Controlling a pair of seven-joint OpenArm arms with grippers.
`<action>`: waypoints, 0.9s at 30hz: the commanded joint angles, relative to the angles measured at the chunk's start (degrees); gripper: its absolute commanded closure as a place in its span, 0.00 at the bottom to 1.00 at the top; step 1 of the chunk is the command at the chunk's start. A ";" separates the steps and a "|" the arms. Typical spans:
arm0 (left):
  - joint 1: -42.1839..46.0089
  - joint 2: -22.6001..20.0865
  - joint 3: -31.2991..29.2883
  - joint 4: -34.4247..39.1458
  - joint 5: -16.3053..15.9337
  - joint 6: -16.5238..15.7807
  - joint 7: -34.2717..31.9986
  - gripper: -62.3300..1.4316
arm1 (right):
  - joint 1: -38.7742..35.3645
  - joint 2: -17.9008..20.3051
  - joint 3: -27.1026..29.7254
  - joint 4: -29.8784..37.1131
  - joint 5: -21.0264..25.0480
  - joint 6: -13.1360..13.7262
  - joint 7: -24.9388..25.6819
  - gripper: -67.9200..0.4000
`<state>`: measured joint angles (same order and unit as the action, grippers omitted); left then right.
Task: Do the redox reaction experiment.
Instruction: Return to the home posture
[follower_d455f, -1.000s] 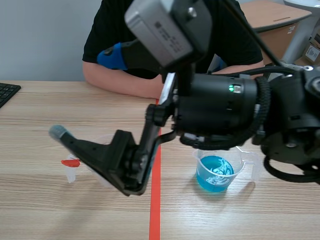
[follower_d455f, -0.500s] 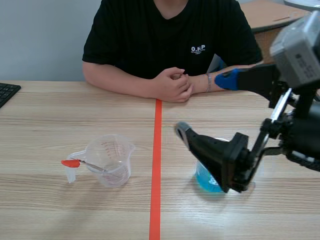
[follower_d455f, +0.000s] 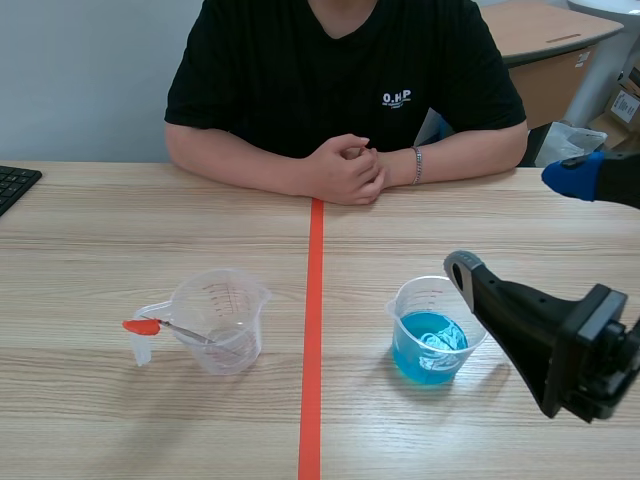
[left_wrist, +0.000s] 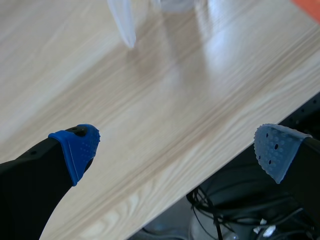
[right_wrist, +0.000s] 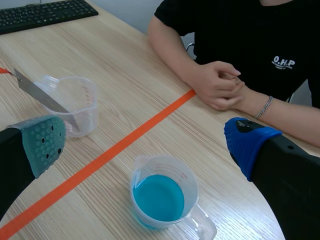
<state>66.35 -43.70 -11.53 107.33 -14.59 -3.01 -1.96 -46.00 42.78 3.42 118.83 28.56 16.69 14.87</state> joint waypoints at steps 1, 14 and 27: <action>0.11 -0.61 -0.63 2.27 -0.96 0.28 -0.79 0.00 | -1.22 -1.25 1.33 1.62 0.39 -0.46 0.96 0.00; -9.99 -3.32 -1.36 10.05 -4.42 -0.35 5.81 0.00 | -8.46 -4.55 5.31 4.24 -1.14 -1.36 1.36 0.00; -22.12 -0.09 -1.33 10.56 -10.58 -5.55 7.21 0.00 | -8.28 -4.57 5.31 4.24 -1.11 -2.34 0.17 0.00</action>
<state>44.88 -44.51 -12.75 116.79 -24.36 -8.36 5.82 -54.96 37.65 8.88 121.89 27.22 14.37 14.52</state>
